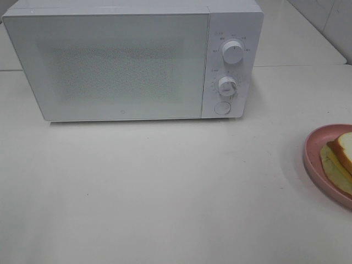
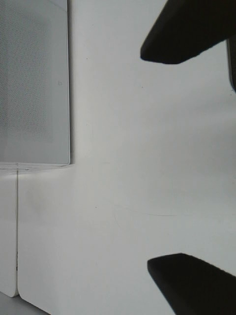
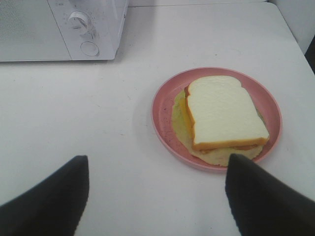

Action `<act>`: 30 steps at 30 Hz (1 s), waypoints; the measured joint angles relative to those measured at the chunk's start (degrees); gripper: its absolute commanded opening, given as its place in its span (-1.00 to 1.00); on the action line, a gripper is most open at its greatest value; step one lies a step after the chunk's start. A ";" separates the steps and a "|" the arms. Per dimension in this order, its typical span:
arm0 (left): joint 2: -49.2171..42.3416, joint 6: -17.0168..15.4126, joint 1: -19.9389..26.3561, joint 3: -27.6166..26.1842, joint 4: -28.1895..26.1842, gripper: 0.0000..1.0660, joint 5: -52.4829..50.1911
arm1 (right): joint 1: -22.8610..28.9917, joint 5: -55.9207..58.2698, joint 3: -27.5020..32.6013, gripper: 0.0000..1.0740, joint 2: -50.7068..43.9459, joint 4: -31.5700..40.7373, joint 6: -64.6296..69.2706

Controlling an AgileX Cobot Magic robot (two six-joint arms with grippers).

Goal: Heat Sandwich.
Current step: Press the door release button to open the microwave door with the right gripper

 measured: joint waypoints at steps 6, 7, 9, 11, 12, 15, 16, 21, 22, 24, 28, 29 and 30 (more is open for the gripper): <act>0.00 0.00 0.00 0.00 0.00 0.89 0.00 | 0.00 0.00 0.00 0.38 0.00 0.00 0.00; 0.00 0.00 0.00 0.00 0.00 0.89 0.00 | 0.00 0.00 0.00 0.38 0.00 0.00 0.00; 0.00 0.00 0.00 0.00 0.00 0.89 0.00 | 0.00 0.00 0.00 0.38 0.00 0.00 0.00; 0.00 0.00 0.00 0.00 0.00 0.89 0.00 | 0.00 0.00 0.00 0.38 0.00 0.00 0.00; 0.00 0.00 0.00 0.00 0.00 0.89 0.00 | 0.00 0.00 0.00 0.38 0.00 0.00 0.00; 0.00 0.00 0.00 0.00 0.00 0.89 0.00 | 0.00 0.00 0.00 0.39 0.00 0.00 0.00; 0.00 0.00 0.00 0.00 0.00 0.89 0.00 | 0.00 0.00 0.00 0.40 0.00 0.00 0.00; 0.00 0.00 0.00 0.00 0.00 0.89 0.00 | 0.00 -1.55 -1.43 0.46 1.78 0.00 0.00; 0.00 0.00 0.00 0.00 0.00 0.89 0.00 | 0.00 -2.29 -1.72 0.46 2.92 0.00 0.00; 0.00 0.00 0.00 0.00 0.00 0.89 0.00 | 0.00 -2.86 -1.89 0.46 4.13 0.00 0.00; 0.00 0.00 0.00 0.00 0.00 0.89 0.00 | 0.00 -5.73 -2.01 0.46 8.94 0.00 0.00; 0.00 0.00 0.00 0.00 0.00 0.89 0.00 | 0.00 -7.39 -2.01 0.46 11.17 0.00 0.00; 0.00 0.00 0.00 0.00 0.00 0.89 0.00 | 0.00 -8.42 -2.01 0.46 12.49 0.00 0.00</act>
